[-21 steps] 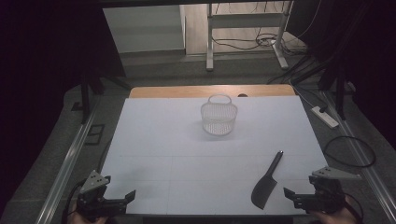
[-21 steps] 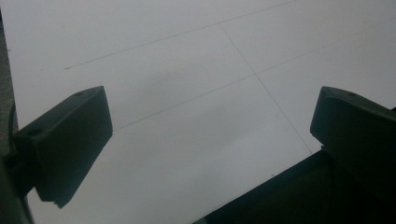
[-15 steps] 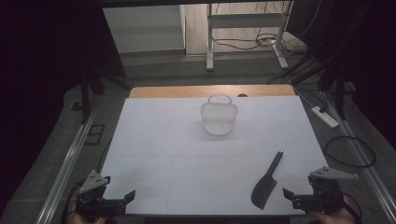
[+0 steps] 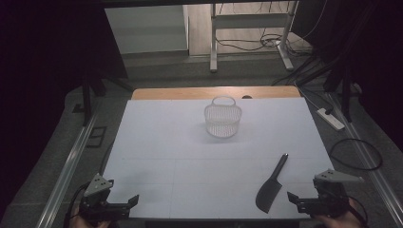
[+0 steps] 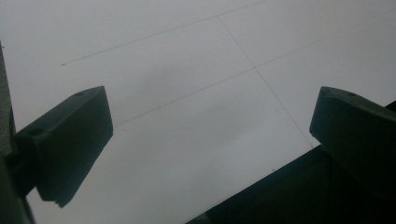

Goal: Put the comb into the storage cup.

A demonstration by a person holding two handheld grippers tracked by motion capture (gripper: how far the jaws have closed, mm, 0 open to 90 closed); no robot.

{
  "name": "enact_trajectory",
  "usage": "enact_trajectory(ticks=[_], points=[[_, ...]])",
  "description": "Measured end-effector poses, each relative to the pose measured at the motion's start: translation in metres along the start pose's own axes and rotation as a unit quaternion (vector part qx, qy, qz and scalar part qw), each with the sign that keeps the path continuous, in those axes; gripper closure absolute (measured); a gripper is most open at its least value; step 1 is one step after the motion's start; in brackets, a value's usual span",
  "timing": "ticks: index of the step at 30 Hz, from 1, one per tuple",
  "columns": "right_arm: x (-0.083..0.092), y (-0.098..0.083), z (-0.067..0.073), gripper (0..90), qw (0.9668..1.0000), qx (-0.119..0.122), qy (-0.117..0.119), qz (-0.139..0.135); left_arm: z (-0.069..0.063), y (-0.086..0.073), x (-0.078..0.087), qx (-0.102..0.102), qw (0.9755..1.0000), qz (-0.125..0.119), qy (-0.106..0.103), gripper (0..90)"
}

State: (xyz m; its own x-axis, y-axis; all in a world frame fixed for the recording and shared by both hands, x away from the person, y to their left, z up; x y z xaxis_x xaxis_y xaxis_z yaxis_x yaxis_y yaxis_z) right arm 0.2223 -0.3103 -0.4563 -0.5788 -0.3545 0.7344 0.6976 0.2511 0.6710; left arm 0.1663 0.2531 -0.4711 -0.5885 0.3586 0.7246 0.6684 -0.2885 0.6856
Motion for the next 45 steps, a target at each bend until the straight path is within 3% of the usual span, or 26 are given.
enact_trajectory(ticks=[7,12,18,26,36,45], points=[[0.002,0.001,0.0,0.0,0.9999,-0.001,0.008,-0.008,-0.001,-0.001,0.001,-0.001,1.0,-0.005,-0.001,0.2],[0.004,0.004,-0.004,0.0,0.9997,0.024,0.001,-0.008,0.0,0.0,0.001,0.0,1.0,-0.005,-0.003,0.2],[0.006,0.011,-0.014,0.0,0.9997,0.014,-0.003,-0.019,0.0,-0.001,0.001,0.003,1.0,-0.006,-0.006,0.2],[0.001,0.014,-0.013,0.0,0.9998,0.008,-0.007,0.014,0.001,0.0,0.001,0.004,1.0,-0.004,-0.007,0.2],[-0.011,0.029,-0.006,0.0,0.999,0.03,-0.001,0.034,0.003,-0.001,0.002,0.011,0.9998,-0.011,-0.016,0.1],[-0.021,0.032,-0.001,0.0,0.9976,0.044,0.003,0.053,0.003,-0.001,0.002,0.011,0.9997,-0.012,-0.017,0.0]])
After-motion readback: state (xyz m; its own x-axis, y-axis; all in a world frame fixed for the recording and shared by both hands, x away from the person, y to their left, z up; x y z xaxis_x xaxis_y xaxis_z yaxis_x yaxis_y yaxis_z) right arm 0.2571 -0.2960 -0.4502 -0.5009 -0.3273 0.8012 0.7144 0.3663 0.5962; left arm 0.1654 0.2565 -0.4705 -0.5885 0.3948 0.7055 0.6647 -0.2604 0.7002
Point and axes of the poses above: each handheld gripper's, and its own axes: x roughly backward along the jaws, y roughly out of its top, z roughly to its left, the point moved 2 cm from there along -x, roughly forward along the jaws, and after that the axes turned 3 degrees about -x, right-handed, at the moved point
